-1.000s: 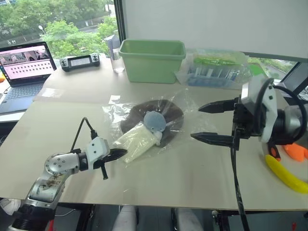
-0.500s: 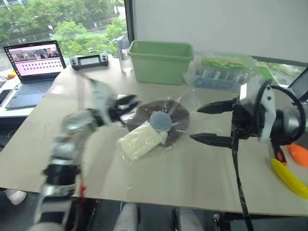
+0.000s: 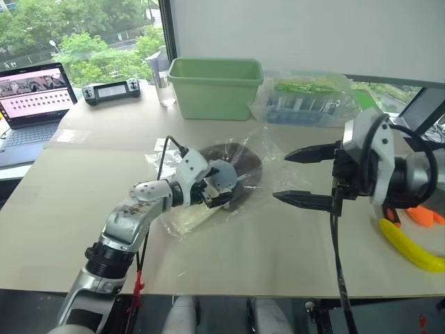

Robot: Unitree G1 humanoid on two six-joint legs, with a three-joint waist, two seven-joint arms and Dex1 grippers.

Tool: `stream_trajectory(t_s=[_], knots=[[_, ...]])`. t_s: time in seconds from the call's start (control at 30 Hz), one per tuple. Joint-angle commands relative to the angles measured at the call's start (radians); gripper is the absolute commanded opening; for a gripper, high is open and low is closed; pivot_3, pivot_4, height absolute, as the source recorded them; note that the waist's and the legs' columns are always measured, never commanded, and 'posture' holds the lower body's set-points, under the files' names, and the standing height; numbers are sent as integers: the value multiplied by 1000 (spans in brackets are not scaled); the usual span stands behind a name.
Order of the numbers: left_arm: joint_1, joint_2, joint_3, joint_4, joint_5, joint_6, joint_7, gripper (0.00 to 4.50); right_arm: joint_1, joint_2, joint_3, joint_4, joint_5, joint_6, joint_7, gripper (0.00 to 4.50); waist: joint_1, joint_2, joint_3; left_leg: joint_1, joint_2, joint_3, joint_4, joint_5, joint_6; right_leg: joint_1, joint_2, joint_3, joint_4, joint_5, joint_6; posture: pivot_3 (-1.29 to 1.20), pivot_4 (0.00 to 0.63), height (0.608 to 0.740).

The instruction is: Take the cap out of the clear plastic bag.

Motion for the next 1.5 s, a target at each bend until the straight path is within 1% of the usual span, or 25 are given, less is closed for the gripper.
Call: stream_trajectory(t_s=[0.03, 0.17, 0.27, 0.37, 0.47, 0.57, 0.63, 0.67, 0.77, 0.83, 0.9, 1.0, 1.07, 1.13, 1.2, 1.23, 1.3, 1.4, 1.5], knots=[[-7, 63, 95, -97, -33, 73, 10, 4459, -2, -13, -34, -26, 8, -2, -15, 4500, 0, 0, 0, 0, 0, 0, 0, 0, 0, 0, 0, 0, 0, 0, 0, 0, 150, 740], [24, 105, 119, -127, -48, 125, 14, 4459, 1, -11, -34, -27, 10, -5, -22, 4500, 1, 0, 0, 0, 1, 0, 0, 0, 0, 0, 0, 0, 0, 0, 1, 0, 150, 740], [59, 100, 76, -104, -23, 136, 26, 4459, -4, -5, -20, -23, 4, -11, -26, 4500, 4, 0, 0, 0, 0, 1, 0, 0, 0, 0, 0, 0, -1, 0, 1, 0, 150, 740], [127, 126, -25, -68, 56, 62, 7, 4459, -10, -8, -5, -8, -18, -11, -30, 4500, 3, 0, 0, 0, 0, 2, 0, 0, 0, 0, -1, 1, -2, 0, 0, 0, 150, 740], [156, 117, -71, -42, 100, 9, 13, 4459, -10, -17, 5, 2, -43, -15, -26, 4500, 3, 0, 0, 0, 0, 2, 0, 0, 0, 0, -1, 2, -2, 0, 0, 0, 150, 740], [166, 97, -83, -17, 116, 14, 33, 4459, -14, -17, 11, 4, -53, -15, -21, 4500, 7, 0, 0, 1, 0, 3, 0, 0, 0, 1, -1, 2, -1, 0, 0, 0, 150, 740], [166, 93, -87, -2, 143, 0, 48, 3930, -17, -16, 13, 6, -57, -15, -20, 4500, 8, 0, 0, 2, 0, 3, 0, 0, 0, 1, -2, 2, -1, 0, 0, 0, 150, 740], [165, 94, -89, 4, 152, -4, 49, 3769, -17, -16, 14, 6, -59, -14, -21, 4500, 8, 0, 0, 2, 0, 3, 0, 0, 0, 1, -2, 2, -1, 0, 0, 0, 150, 740], [164, 92, -85, 7, 162, -6, 47, 2655, -17, -12, 10, 3, -60, -10, -23, 4500, 8, 0, 0, 3, 0, 5, 0, 0, 0, 1, -2, 3, -1, 1, 0, 0, 150, 740], [160, 89, -79, -1, 157, 0, 44, 2071, -16, -13, 6, 0, -58, -8, -23, 4500, 7, 0, 0, 4, 0, 5, 0, 0, 0, 2, -2, 3, -1, 1, 0, 0, 150, 740], [157, 87, -74, -14, 142, 12, 30, 1348, -15, -13, 4, -3, -54, -7, -22, 4500, 7, 0, 0, 4, 0, 5, 0, 0, 0, 2, -2, 3, -1, 1, 0, 0, 150, 740], [148, 77, -39, -50, 84, 70, 11, 431, -18, -13, 1, -2, -49, -7, -19, 4500, 8, 0, 0, 4, 0, 5, 0, 0, 0, 2, -2, 3, -1, 1, 0, 0, 150, 740], [127, 65, 3, -70, 46, 113, 14, 220, -19, -13, 1, -1, -50, -8, -17, 4500, 8, -1, 0, 4, 0, 5, 0, 0, 0, 1, -2, 4, -1, 1, 0, 0, 150, 740], [90, 74, 46, -73, 1, 135, -15, 207, -20, -12, 4, 2, -52, -12, -13, 4500, 7, -1, 0, 4, 0, 6, 0, 0, 0, 1, -2, 4, -1, 1, 0, 0, 150, 740], [54, 86, 104, -71, -81, 167, -69, 207, -23, -9, 13, 6, -59, -18, -9, 4500, 6, -1, 1, 3, 1, 5, 0, 0, 0, 0, -1, 3, -1, 1, 0, 0, 150, 740], [38, 94, 133, -68, -118, 181, -94, 206, -25, -7, 18, 9, -64, -22, -7, 4500, 5, -1, 1, 2, 1, 6, 0, 0, 0, -1, -1, 3, -1, 1, 0, 0, 150, 740], [2, 142, 195, -20, -155, 170, -148, 206, -35, 0, 32, 19, -74, -32, 0, 4500, 2, -2, 1, 1, 1, 5, 0, 0, 0, -1, -1, 3, -1, 1, 0, 0, 150, 740], [-52, 173, 251, 116, -119, 117, -113, 206, -56, 12, 47, 34, -86, -43, 8, 4500, -4, -1, 1, 1, 1, 6, -1, 0, 0, -2, -1, 4, -2, 1, 0, 0, 150, 740], [-80, 194, 264, 269, -32, 12, -49, 206, -89, 35, 52, 49, -90, -67, 16, 4500, -3, -1, 1, 2, 1, 6, -1, 0, 0, -1, 0, 4, -1, 1, 0, 0, 150, 740]])
